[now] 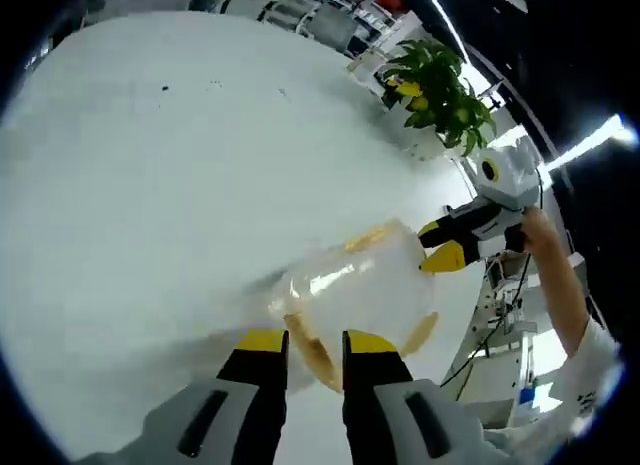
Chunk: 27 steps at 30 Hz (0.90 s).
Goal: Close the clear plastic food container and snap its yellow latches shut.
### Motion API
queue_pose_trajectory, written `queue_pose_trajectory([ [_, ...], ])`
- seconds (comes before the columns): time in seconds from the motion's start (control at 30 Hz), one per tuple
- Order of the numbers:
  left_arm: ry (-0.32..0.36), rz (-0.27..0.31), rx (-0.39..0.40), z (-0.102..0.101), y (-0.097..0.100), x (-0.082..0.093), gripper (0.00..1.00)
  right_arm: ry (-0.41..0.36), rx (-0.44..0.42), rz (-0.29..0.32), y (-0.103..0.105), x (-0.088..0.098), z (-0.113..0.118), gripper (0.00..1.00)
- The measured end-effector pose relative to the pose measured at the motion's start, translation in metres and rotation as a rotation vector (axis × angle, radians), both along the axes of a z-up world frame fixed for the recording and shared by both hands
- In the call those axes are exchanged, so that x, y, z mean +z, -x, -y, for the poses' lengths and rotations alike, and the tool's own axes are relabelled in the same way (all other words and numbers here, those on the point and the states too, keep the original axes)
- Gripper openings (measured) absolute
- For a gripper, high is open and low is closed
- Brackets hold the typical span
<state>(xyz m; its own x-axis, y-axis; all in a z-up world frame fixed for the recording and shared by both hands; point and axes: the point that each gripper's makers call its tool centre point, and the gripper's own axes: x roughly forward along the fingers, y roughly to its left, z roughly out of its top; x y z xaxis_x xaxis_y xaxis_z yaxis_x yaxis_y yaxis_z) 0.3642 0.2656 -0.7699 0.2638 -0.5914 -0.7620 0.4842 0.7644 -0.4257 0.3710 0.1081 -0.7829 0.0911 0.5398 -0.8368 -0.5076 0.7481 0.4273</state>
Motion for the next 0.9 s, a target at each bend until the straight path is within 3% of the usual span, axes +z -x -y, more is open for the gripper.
queue_pose_trajectory([
  [0.03, 0.016, 0.035, -0.011, 0.002, -0.002, 0.006, 0.13, 0.029, -0.010, 0.006, -0.003, 0.001, 0.004, 0.24],
  [0.1, 0.048, 0.113, -0.002, 0.006, -0.009, 0.020, 0.13, 0.057, 0.013, 0.076, -0.014, 0.009, 0.008, 0.19],
  [0.13, 0.066, 0.157, -0.024, 0.011, -0.010, 0.027, 0.13, 0.040, -0.012, 0.126, -0.023, 0.018, 0.005, 0.18],
  [0.2, 0.094, 0.227, -0.062, 0.023, -0.010, 0.036, 0.12, -0.023, -0.061, 0.146, -0.032, 0.033, -0.005, 0.19],
  [0.27, 0.120, 0.266, -0.128, 0.040, -0.002, 0.039, 0.05, -0.125, -0.056, 0.181, -0.034, 0.048, -0.026, 0.09],
  [0.3, 0.126, 0.270, -0.146, 0.046, 0.001, 0.038, 0.03, -0.164, -0.053, 0.176, -0.033, 0.052, -0.034, 0.02],
  [0.4, 0.138, 0.296, -0.197, 0.069, 0.012, 0.032, 0.00, -0.257, -0.017, 0.129, -0.018, 0.055, -0.065, 0.00],
  [0.5, 0.148, 0.297, -0.199, 0.081, 0.017, 0.025, 0.00, -0.218, 0.080, 0.127, -0.007, 0.042, -0.077, 0.00],
  [0.53, 0.152, 0.294, -0.201, 0.085, 0.018, 0.023, 0.00, -0.199, 0.098, 0.116, -0.013, 0.038, -0.080, 0.00],
  [0.73, 0.174, 0.277, -0.228, 0.099, 0.032, 0.014, 0.00, -0.101, 0.218, 0.131, -0.002, 0.015, -0.087, 0.00],
  [0.83, 0.193, 0.232, -0.196, 0.099, 0.035, 0.010, 0.00, -0.123, 0.206, 0.126, -0.007, 0.017, -0.091, 0.00],
  [0.9, 0.200, 0.236, -0.194, 0.098, 0.036, 0.009, 0.00, -0.133, 0.199, 0.133, -0.011, 0.018, -0.093, 0.00],
])
